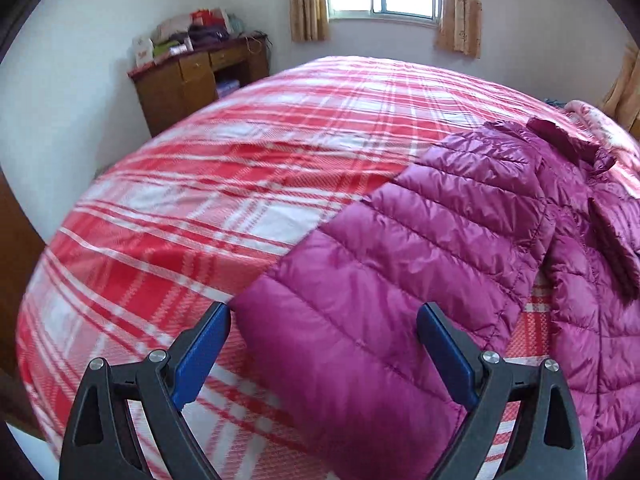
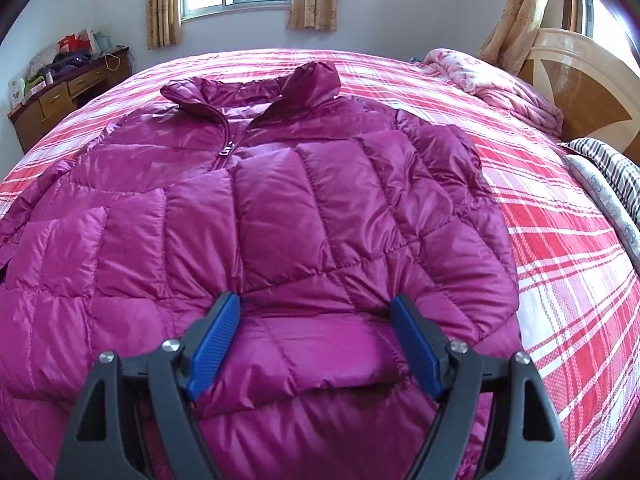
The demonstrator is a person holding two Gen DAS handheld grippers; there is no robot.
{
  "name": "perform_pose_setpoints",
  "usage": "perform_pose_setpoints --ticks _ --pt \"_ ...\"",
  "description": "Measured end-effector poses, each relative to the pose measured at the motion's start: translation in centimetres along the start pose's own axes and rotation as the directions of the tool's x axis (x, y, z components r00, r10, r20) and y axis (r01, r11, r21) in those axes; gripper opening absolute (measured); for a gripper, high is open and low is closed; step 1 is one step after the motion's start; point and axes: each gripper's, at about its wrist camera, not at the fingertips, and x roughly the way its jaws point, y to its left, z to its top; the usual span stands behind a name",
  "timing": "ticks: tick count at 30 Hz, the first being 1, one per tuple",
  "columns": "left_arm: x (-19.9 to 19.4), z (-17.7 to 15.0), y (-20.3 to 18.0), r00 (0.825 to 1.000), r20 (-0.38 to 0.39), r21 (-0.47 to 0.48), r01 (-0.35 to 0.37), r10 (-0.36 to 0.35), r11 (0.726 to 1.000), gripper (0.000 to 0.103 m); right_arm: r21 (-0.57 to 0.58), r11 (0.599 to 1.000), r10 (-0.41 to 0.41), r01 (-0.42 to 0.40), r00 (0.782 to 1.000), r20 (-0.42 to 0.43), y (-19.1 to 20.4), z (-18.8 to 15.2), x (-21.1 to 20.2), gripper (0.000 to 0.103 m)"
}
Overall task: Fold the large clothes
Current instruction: 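Grasp the jacket side edge with the left gripper and fold it inward, release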
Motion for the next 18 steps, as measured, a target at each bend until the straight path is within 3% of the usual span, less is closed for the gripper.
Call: perform_pose_setpoints --ticks 2,3,4,6,7,12,18 --pt "0.7 0.0 0.1 1.0 -0.018 -0.022 0.021 -0.021 1.0 0.094 0.0 1.0 -0.001 0.001 1.0 0.001 0.0 0.0 0.0 0.082" --pt "0.9 0.0 0.1 0.999 -0.019 -0.025 0.037 -0.038 0.999 0.084 0.0 1.0 -0.001 0.001 1.0 0.002 -0.1 0.0 0.0 0.082" --pt "0.7 0.0 0.1 0.999 -0.008 -0.021 0.043 -0.043 0.999 0.059 0.001 1.0 -0.001 0.001 1.0 0.002 -0.1 0.0 0.0 0.082" --pt "0.0 0.5 -0.1 0.997 0.011 0.006 0.075 -0.075 0.997 0.031 0.0 1.0 -0.001 0.001 1.0 0.002 -0.1 -0.1 -0.1 0.082" --pt "-0.5 0.9 0.0 0.996 0.024 0.013 0.082 -0.083 0.997 0.022 0.0 1.0 -0.001 0.001 1.0 0.003 -0.1 -0.1 -0.1 0.082" --pt "-4.8 4.9 -0.2 0.982 0.185 0.098 0.017 -0.035 0.995 0.019 0.001 1.0 0.014 -0.014 1.0 0.015 -0.5 -0.2 -1.2 0.082" --pt "-10.5 10.8 -1.8 0.931 0.362 0.204 -0.027 -0.049 0.979 0.019 -0.006 1.0 0.026 -0.025 0.996 0.089 -2.0 -1.2 -5.0 0.082"
